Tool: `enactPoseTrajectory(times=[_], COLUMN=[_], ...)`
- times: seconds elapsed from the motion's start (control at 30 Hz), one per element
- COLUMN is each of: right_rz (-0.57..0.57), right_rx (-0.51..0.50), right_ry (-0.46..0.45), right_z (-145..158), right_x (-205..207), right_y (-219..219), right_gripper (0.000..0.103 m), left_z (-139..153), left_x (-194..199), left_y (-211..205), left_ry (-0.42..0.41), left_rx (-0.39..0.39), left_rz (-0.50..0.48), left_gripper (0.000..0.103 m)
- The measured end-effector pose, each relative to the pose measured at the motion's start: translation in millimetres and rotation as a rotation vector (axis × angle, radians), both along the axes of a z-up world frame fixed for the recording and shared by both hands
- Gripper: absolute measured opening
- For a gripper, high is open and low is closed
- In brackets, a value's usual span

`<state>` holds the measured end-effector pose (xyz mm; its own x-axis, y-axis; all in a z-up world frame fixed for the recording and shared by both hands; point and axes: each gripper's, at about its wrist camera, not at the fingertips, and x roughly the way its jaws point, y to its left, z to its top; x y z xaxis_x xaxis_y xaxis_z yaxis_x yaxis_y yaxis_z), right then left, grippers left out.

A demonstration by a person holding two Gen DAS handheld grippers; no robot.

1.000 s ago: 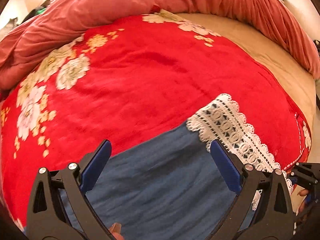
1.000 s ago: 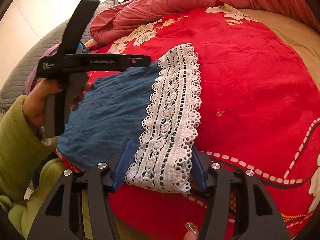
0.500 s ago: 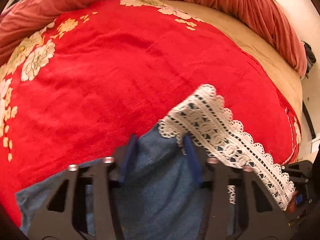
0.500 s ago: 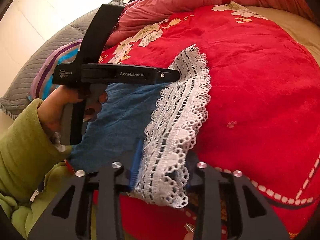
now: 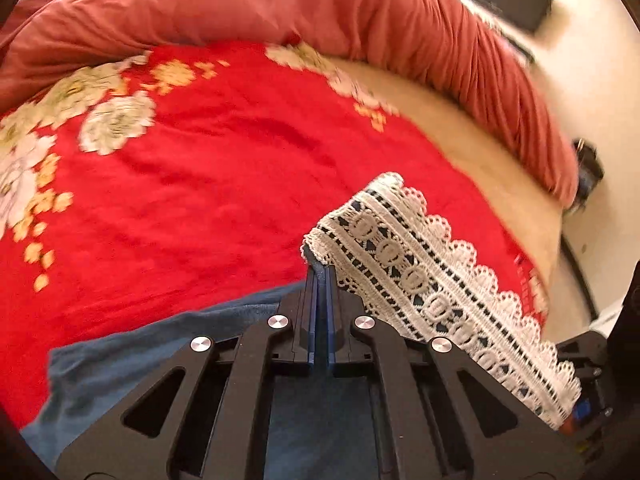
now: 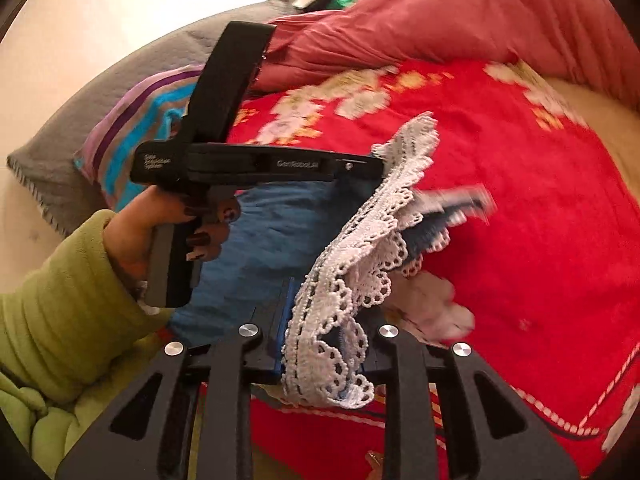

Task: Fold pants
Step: 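Lift the lace cuff with both tools and fold it over the pocket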

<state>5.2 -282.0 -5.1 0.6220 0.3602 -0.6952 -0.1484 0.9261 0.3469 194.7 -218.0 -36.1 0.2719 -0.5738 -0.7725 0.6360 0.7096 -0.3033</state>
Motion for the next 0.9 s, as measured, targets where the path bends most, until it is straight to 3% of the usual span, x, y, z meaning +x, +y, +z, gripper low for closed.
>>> enactPoseTrajectory(times=[0.17,0.27,0.5,0.6,0.73,0.9], right_rz=[0.097,0.159,0.374,0.438,0.48,0.411], right_rx=[-0.06,-0.106,-0.278,-0.312,-0.254,-0.231], right_ry=[-0.004,0.014,0.087,0.133,0.126,0.02], right_z=[10,9,-15,-31,-25,14], right_x=[19,36,65,66,52,30], right_y=[45,74,166,193,196,160], right_gripper=[0.022,0.022,0.022,0.028,0.049,0.051], left_z=[10,10,15,16,8,1], left_x=[-3,-6,-22,-38,-62,-93], left_y=[50,87,192,227,255,257], left_ry=[0.014,0.012,0.026,0.04,0.071,0.094], left_rx=[-0.077,-0.075,-0.147,-0.187,-0.202,-0.204], left_rz=[0.07,0.151,0.389,0.461,0.5,0.473], left_gripper=[0.0,0.002,0.024,0.028,0.035,0.038])
